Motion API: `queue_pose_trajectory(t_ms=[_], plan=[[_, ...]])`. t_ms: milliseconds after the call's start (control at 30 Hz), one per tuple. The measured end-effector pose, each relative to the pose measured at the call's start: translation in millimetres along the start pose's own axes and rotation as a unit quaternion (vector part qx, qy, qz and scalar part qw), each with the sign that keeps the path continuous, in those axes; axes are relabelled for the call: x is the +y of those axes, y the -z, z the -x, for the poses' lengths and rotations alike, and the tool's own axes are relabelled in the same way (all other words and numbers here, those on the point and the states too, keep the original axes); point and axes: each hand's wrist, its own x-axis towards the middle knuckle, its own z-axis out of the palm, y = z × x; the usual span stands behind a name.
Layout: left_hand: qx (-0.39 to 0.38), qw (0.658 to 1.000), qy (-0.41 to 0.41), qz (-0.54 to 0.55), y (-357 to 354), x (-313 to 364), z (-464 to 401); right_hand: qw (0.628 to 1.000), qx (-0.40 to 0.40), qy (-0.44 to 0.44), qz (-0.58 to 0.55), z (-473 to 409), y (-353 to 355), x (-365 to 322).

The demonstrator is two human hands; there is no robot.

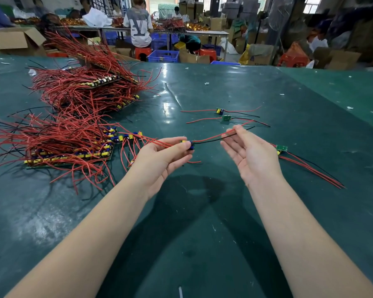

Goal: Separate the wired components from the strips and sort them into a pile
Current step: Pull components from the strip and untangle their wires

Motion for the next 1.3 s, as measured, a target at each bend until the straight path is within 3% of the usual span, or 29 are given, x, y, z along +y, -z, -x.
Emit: queue_pose_trajectory(t_ms=[133,300,367,467,533,600,733,900,1033,1167,1300], plan=[[0.018,1.000,0.002,-0.024,1.2,1.5,-1.3,0.997,0.051,0.044,0.024,-3.5,0.9,-6.4],[0.005,0.999,-0.001,0.032,-5.2,1.0,-2.3,0.993,0.063,0.068,0.071,-0.8,-2.9,-2.1],[-0.008,0.999,0.001,0.044,-8.3,0.1,-2.3,0.991,0.024,0.048,0.125,2.9,-6.2,1.5],[-0.031,0.997,0.009,0.069,-9.9,-0.7,-1.5,0.971,-0.115,-0.055,0.204,11.6,-10.9,9.1],[-0.054,0.997,0.004,0.059,-10.1,-0.8,-0.3,0.955,-0.191,-0.110,0.200,17.4,-12.9,15.1],[-0.073,0.997,-0.007,0.016,-10.6,-0.8,1.1,0.956,-0.204,-0.132,0.163,19.7,-14.0,20.0],[-0.050,0.994,-0.040,-0.092,-11.4,-1.5,0.8,0.971,-0.179,-0.135,0.085,18.0,-14.4,23.2],[0.016,0.995,-0.097,0.002,-11.7,2.0,-2.7,0.981,-0.150,-0.123,-0.014,14.6,-14.9,18.2],[0.013,0.995,-0.098,0.005,-12.5,-3.2,-3.5,0.984,-0.127,-0.123,-0.037,15.5,-14.6,19.9],[0.036,0.998,-0.057,-0.020,-6.0,0.6,-7.4,0.990,0.048,-0.097,-0.094,3.2,-4.2,7.4],[0.107,0.983,-0.109,-0.103,13.8,12.4,-17.2,0.973,0.165,-0.092,-0.136,-13.0,18.5,-7.4]])
